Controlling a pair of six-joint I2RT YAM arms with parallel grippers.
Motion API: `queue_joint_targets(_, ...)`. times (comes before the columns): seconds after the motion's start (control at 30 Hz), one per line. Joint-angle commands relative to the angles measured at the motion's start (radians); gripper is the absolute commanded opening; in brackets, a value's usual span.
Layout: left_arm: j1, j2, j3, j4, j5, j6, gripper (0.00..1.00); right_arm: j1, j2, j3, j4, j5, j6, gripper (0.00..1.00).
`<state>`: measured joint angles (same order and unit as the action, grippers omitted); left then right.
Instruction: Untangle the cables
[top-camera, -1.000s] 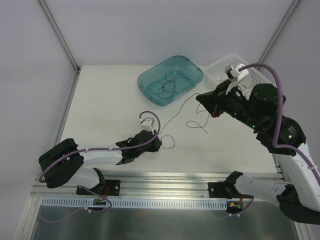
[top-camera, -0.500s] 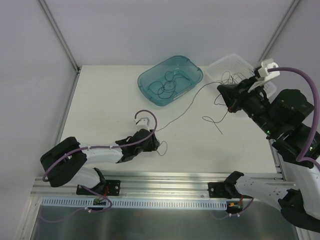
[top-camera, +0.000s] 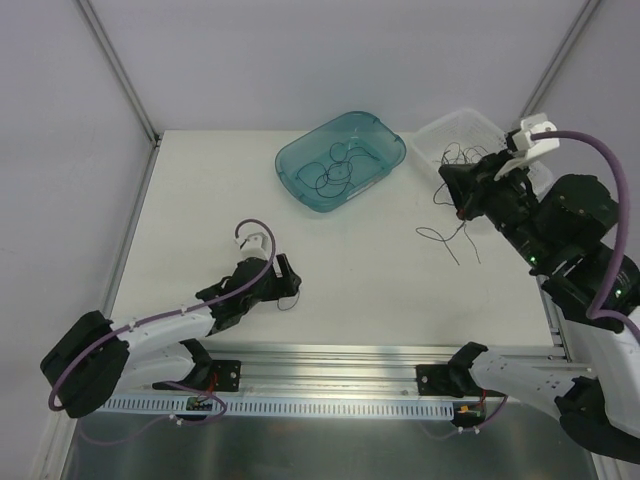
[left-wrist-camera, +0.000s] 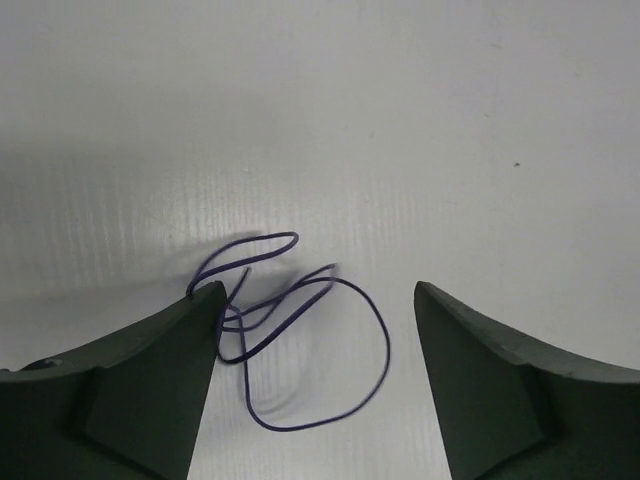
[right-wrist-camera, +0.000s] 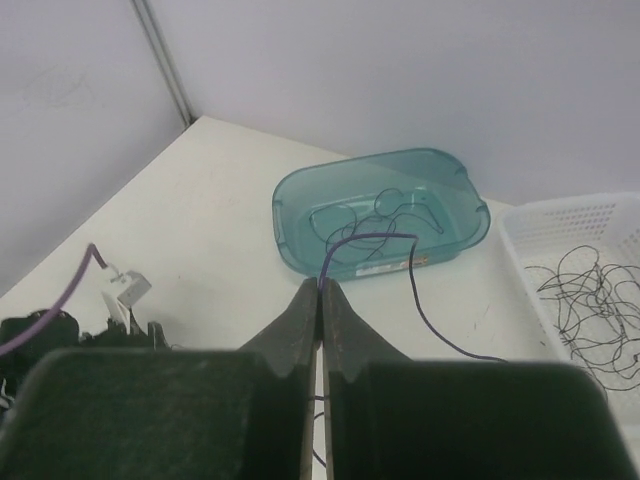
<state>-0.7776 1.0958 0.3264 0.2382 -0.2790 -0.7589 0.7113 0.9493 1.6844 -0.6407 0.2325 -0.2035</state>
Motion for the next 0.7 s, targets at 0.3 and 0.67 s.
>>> queue_joint_targets(0.3,0.001,-0.221,0.229,-0.094,0.322,0.421,0.99,-0.015,0.091,-0.201,-0.017,-0.415,-0.071,0.01)
queue_joint_targets(0.67,0.001,-0.215,0.402,-0.099,0.604,0.655,0.99,-0.015,0.155,-0.272,0.015,-0.761,-0.086,0.01)
